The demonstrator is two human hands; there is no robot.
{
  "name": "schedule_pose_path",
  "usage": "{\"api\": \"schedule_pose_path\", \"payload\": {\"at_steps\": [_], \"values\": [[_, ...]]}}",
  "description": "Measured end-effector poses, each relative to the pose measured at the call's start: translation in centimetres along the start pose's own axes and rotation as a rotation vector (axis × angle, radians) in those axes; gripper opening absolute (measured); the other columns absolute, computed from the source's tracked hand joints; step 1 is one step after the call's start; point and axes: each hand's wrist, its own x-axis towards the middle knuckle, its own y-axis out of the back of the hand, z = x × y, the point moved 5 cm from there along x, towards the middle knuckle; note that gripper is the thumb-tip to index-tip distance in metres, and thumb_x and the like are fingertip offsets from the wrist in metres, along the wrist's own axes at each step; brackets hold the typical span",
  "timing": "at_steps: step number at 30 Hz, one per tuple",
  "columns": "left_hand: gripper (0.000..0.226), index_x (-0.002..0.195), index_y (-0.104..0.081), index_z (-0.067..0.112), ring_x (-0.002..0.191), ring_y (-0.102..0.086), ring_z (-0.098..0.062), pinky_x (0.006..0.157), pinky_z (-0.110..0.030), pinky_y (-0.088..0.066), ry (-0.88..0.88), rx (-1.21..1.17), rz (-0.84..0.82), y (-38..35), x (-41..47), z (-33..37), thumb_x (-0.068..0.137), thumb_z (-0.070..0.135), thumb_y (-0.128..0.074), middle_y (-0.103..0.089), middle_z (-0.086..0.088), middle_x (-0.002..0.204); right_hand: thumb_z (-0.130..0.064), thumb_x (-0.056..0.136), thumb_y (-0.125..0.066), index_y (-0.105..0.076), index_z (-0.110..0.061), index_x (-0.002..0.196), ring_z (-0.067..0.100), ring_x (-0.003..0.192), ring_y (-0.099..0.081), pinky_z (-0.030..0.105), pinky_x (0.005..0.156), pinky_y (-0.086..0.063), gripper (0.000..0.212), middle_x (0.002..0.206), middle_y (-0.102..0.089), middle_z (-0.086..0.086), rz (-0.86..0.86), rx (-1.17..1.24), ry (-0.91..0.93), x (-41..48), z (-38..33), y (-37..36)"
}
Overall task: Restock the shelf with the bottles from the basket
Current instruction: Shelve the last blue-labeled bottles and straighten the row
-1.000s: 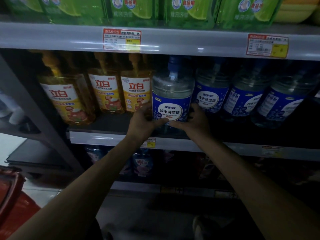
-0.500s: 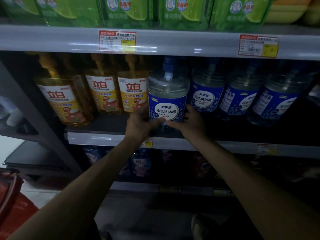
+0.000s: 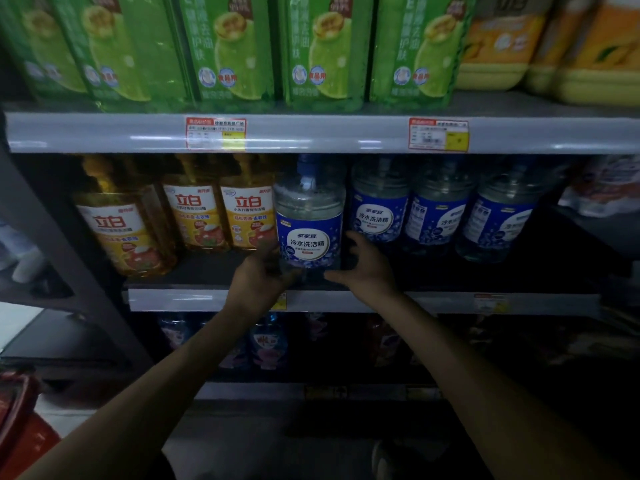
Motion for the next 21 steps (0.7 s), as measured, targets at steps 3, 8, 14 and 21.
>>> {"api": "schedule_pose_path", "payload": {"at_steps": [3,8,14,21], "values": [[0.060,0.141,-0.057,0.033,0.114,-0.065,-0.004,0.099,-0.037,-0.057,-0.033,0.071,-0.035,0.2,-1.2,1.0,0.086,0.031,-0.083,-0.067,0.010,0.132,-0.023,0.078,-0.088,-0.033,-0.022,0.157,0.024,0.143,-0.042,0.039,0.112,-0.041,0.096,0.157,-0.043,0.004,0.011,-0.115,0.009,-1.0,0.2,1.5],[0.063,0.147,-0.054,0.031,0.120,-0.059,-0.008,0.089,-0.013,-0.049,-0.100,0.144,-0.059,-0.7,-3.6,3.9,0.090,0.028,-0.080,-0.059,0.011,0.134,-0.025,0.082,-0.083,-0.033,-0.026,0.157,0.022,0.142,-0.043,0.035,0.112,-0.041,0.090,0.157,-0.042,-0.001,0.076,-0.214,0.053,-3.5,0.0,3.8],[0.056,0.145,-0.056,0.024,0.116,-0.055,-0.002,0.084,-0.002,-0.042,-0.121,0.064,-0.046,-5.7,-3.3,7.3,0.093,0.031,-0.076,-0.060,0.014,0.127,-0.019,0.083,-0.081,-0.040,-0.020,0.154,0.019,0.136,-0.050,0.029,0.110,-0.042,0.081,0.150,-0.051,0.001,0.108,-0.163,-0.015,-5.8,1.9,7.0],[0.063,0.152,-0.049,0.025,0.133,-0.056,-0.016,0.110,-0.031,-0.047,-0.179,0.160,-0.161,-11.2,-1.1,6.6,0.094,0.031,-0.073,-0.060,0.000,0.146,-0.020,0.081,-0.084,-0.050,-0.018,0.145,0.024,0.128,-0.057,0.044,0.107,-0.049,0.072,0.140,-0.060,0.006,0.162,-0.025,-0.186,-2.2,4.8,8.7]]}}
